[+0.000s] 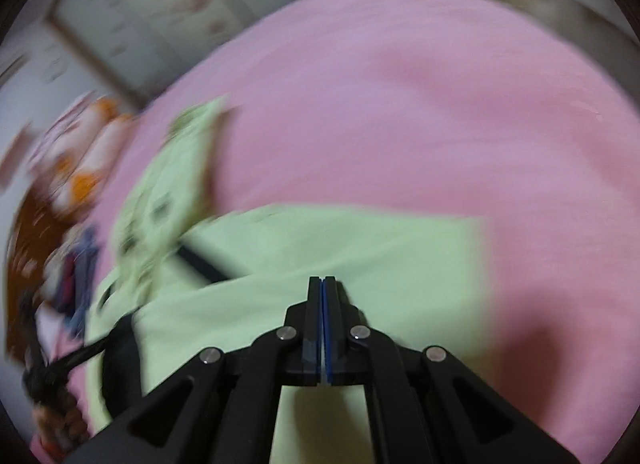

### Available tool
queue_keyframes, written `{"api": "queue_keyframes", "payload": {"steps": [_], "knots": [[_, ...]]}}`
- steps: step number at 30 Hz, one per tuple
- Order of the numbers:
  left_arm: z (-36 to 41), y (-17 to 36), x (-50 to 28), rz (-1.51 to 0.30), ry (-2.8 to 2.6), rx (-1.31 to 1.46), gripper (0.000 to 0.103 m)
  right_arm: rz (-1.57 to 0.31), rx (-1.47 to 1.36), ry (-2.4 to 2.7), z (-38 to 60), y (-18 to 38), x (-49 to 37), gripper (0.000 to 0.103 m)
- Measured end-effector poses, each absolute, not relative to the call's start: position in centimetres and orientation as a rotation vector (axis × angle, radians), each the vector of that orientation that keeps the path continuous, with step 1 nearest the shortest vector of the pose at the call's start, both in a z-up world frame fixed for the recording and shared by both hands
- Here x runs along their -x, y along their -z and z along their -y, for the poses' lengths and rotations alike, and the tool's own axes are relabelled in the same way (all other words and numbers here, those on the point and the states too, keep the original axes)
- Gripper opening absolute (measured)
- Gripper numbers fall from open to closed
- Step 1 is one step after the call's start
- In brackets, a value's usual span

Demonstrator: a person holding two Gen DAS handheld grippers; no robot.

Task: Fold large clothes

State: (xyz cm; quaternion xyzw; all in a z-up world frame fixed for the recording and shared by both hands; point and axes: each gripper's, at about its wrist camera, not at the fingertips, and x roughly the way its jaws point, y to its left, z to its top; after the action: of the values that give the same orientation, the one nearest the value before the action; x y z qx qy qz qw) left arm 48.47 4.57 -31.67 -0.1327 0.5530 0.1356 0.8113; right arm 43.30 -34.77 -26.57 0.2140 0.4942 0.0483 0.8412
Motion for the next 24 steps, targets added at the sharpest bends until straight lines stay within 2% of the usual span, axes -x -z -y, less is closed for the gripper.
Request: {"api": "queue_keyframes", "payload": {"steps": [6, 7, 10, 12, 14, 17, 18, 19, 20, 22, 24], "knots": [[-5.9, 30.6, -48.8, -1.212, -0.310, 0.354, 0.015, -1.084, -0.550, 0.118, 40.7, 25.9, -43.1, 0.000], [-6.0, 30.1, -49.3, -1.223, -0.306, 0.348, 0.016, -1.100, -0.555, 0.132, 41.0, 25.7, -43.2, 0.003], [-6.8, 27.9, -51.2, -1.233, -0.276, 0.253, 0.038, -1.142, -0.661, 0.071, 41.2, 24.8, -44.0, 0.004], [-7.2, 26.5, -53.1, -1.220, -0.225, 0.204, 0.059, -1.178, -0.672, 0.015, 40.4, 23.6, -45.7, 0.004], [-7.8, 25.0, -55.6, -1.205, -0.183, 0.130, 0.064, -1.214, -0.657, -0.048, 38.6, 22.4, -48.4, 0.004], [-8.6, 23.4, -60.8, -1.184, -0.134, -0.017, 0.065, -1.259, -0.728, -0.193, 36.2, 21.8, -53.1, 0.004], [-8.9, 23.2, -61.9, -1.187, -0.122, -0.039, 0.065, -1.265, -0.754, -0.233, 35.3, 21.7, -54.6, 0.006], [-9.2, 23.2, -63.8, -1.192, -0.103, -0.063, 0.065, -1.267, -0.769, -0.258, 34.6, 21.6, -55.8, 0.013], [-9.4, 23.4, -65.3, -1.196, -0.091, -0.073, 0.065, -1.266, -0.788, -0.274, 33.7, 21.6, -57.5, 0.026], [-10.3, 23.4, -68.3, -1.189, -0.071, -0.071, 0.065, -1.268, -0.839, -0.287, 32.2, 22.2, -60.3, 0.038], [-11.1, 23.6, -71.1, -1.170, -0.035, -0.020, 0.065, -1.252, -0.900, -0.278, 30.9, 23.1, -62.6, 0.039]]}}
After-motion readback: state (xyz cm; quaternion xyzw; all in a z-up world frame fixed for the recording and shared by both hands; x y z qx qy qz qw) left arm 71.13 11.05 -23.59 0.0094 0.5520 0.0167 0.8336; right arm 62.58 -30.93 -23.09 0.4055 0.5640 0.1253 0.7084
